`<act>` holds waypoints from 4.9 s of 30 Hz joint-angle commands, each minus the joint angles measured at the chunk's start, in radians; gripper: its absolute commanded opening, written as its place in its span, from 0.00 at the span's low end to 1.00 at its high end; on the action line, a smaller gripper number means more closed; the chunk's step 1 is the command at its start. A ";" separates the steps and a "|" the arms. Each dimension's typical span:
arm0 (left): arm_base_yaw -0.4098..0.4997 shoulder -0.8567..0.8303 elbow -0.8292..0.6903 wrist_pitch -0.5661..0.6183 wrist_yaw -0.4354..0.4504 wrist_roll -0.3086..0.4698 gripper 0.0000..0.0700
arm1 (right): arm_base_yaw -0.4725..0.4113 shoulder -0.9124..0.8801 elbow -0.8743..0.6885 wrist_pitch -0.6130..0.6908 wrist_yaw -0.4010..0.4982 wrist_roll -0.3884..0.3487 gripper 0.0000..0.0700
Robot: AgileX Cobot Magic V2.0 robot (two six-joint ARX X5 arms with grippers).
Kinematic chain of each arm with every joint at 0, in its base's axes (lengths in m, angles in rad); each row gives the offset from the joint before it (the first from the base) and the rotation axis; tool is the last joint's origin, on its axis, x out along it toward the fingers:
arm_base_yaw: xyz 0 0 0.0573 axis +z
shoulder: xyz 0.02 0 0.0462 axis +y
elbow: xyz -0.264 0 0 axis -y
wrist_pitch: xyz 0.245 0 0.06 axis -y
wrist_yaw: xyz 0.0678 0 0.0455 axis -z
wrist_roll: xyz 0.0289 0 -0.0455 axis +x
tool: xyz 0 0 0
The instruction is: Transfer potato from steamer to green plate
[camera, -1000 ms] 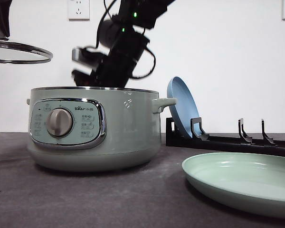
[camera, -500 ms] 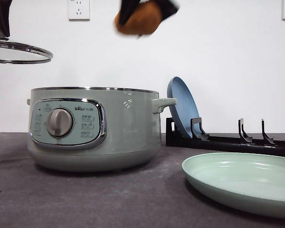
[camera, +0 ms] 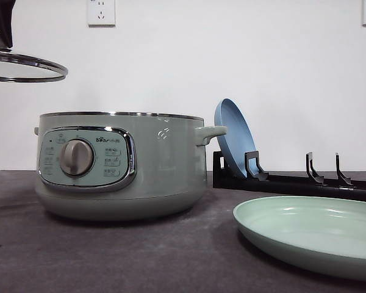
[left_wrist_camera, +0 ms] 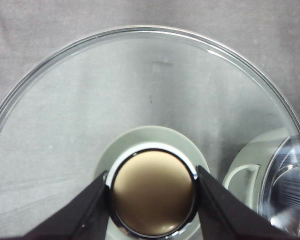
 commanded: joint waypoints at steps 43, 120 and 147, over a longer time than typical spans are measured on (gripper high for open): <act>-0.003 -0.008 0.023 0.028 0.001 -0.002 0.00 | -0.053 -0.128 -1.170 0.935 0.000 0.397 0.34; -0.507 -0.007 0.023 -0.032 0.001 -0.028 0.00 | -0.053 -0.930 -0.599 0.292 0.134 0.400 0.88; -0.578 0.021 0.022 -0.076 0.001 -0.027 0.00 | -0.053 -0.930 -0.599 0.293 0.127 0.414 0.88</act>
